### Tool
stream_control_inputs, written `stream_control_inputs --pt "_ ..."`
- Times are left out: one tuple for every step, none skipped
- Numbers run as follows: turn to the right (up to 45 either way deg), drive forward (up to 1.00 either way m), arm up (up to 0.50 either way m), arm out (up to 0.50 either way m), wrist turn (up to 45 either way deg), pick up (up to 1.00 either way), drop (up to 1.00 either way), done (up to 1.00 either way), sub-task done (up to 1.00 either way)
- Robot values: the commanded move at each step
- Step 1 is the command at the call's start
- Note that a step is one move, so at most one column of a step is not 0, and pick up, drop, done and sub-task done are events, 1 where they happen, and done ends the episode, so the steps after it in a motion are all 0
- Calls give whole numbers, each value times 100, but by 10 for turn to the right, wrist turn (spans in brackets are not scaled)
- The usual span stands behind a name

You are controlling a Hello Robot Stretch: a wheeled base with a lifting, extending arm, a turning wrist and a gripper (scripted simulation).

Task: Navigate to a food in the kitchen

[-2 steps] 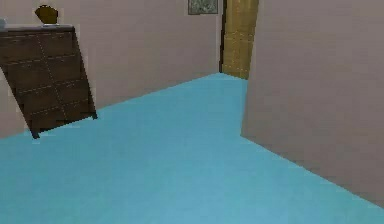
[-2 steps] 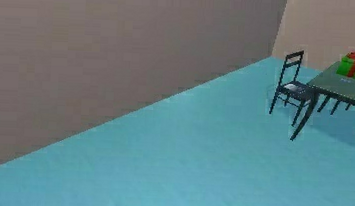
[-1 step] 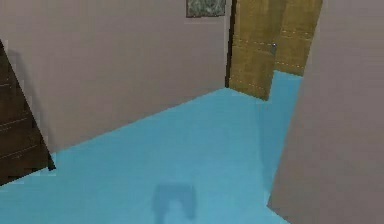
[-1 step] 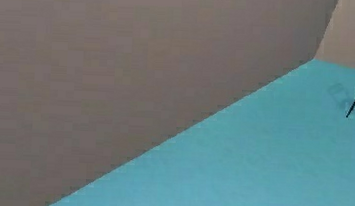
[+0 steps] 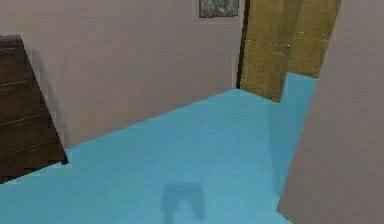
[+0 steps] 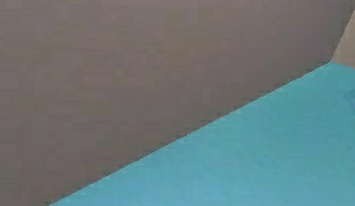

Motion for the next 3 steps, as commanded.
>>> stream_control_inputs --pt "0 85 0 0 0 0 0 0 0" --pt "30 0 0 0 0 0 0 0 0" --pt "0 50 0 0 0 0 0 0 0"
